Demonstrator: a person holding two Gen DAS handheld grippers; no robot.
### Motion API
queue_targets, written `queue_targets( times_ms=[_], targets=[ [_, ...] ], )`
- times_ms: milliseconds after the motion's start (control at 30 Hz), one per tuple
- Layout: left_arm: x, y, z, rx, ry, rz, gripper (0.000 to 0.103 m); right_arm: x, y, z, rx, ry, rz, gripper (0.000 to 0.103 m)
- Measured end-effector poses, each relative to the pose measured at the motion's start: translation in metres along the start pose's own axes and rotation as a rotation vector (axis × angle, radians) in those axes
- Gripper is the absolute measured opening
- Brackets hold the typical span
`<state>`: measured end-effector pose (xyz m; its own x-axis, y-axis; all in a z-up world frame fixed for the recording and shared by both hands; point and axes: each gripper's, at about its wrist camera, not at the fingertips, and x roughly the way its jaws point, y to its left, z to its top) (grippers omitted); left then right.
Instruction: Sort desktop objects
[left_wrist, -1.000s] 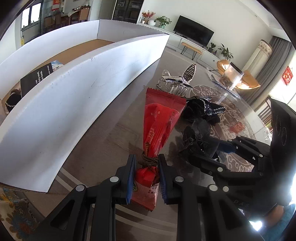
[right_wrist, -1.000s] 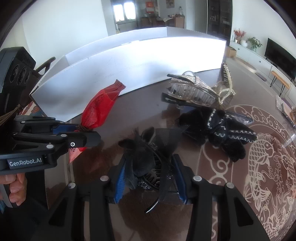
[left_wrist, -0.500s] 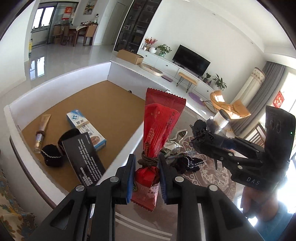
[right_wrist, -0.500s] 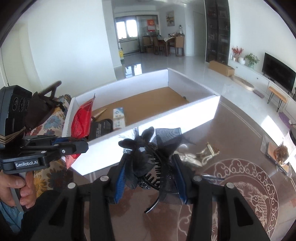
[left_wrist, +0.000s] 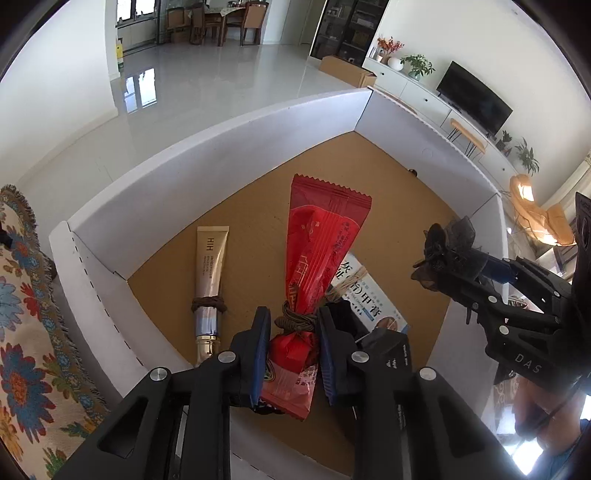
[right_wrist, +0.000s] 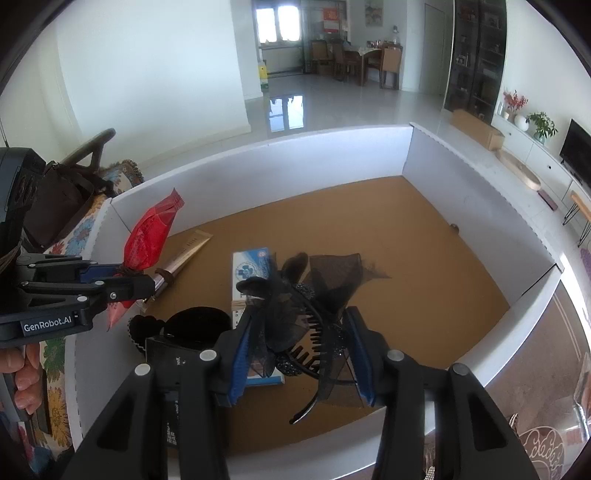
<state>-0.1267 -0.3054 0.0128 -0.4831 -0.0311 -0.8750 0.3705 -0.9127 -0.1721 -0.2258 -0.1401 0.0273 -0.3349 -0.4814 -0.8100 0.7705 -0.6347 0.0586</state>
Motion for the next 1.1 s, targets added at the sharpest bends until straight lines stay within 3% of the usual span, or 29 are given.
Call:
queue_targets(
  times_ms=[33,67,100,133,300,400,500,567,600,700,800,900,1100],
  targets=[
    [0.003,-0.004,-0.001,0.028,-0.005,0.030,0.037,0.005,-0.004,-0.002,0.020,0.013,0.001,0.070],
    [0.006,-0.009,-0.002,0.050,-0.004,0.044,0.044,0.007,-0.007,-0.004,0.036,0.013,0.002,0.078],
    [0.007,-0.012,-0.003,0.060,-0.004,0.048,0.065,0.006,-0.008,-0.006,0.046,-0.004,0.001,0.083],
    [0.007,-0.015,-0.005,0.059,-0.017,0.051,0.078,0.002,-0.009,-0.009,0.054,-0.024,0.002,0.083],
    [-0.036,-0.039,-0.025,0.044,-0.165,0.028,0.078,-0.044,-0.021,-0.032,0.101,-0.117,0.000,0.084],
    [-0.074,-0.075,-0.048,0.075,-0.249,-0.065,0.079,-0.091,-0.031,-0.069,0.120,-0.203,-0.052,0.098],
    [-0.106,-0.128,-0.083,0.156,-0.288,-0.191,0.080,-0.137,-0.047,-0.124,0.160,-0.260,-0.138,0.100],
    [-0.119,-0.162,-0.113,0.217,-0.293,-0.289,0.091,-0.164,-0.060,-0.170,0.195,-0.271,-0.210,0.102],
    [-0.121,-0.178,-0.130,0.242,-0.294,-0.329,0.103,-0.175,-0.067,-0.196,0.214,-0.267,-0.258,0.103],
    [-0.108,-0.219,-0.178,0.305,-0.248,-0.410,0.103,-0.193,-0.090,-0.271,0.294,-0.200,-0.378,0.103],
    [-0.064,-0.260,-0.212,0.373,-0.119,-0.379,0.103,-0.192,-0.107,-0.335,0.395,-0.096,-0.442,0.103],
    [-0.028,-0.283,-0.235,0.429,-0.051,-0.323,0.103,-0.191,-0.117,-0.380,0.498,-0.045,-0.449,0.103],
    [-0.003,-0.276,-0.244,0.404,-0.042,-0.260,0.103,-0.189,-0.115,-0.402,0.526,-0.041,-0.473,0.103]
  ],
)
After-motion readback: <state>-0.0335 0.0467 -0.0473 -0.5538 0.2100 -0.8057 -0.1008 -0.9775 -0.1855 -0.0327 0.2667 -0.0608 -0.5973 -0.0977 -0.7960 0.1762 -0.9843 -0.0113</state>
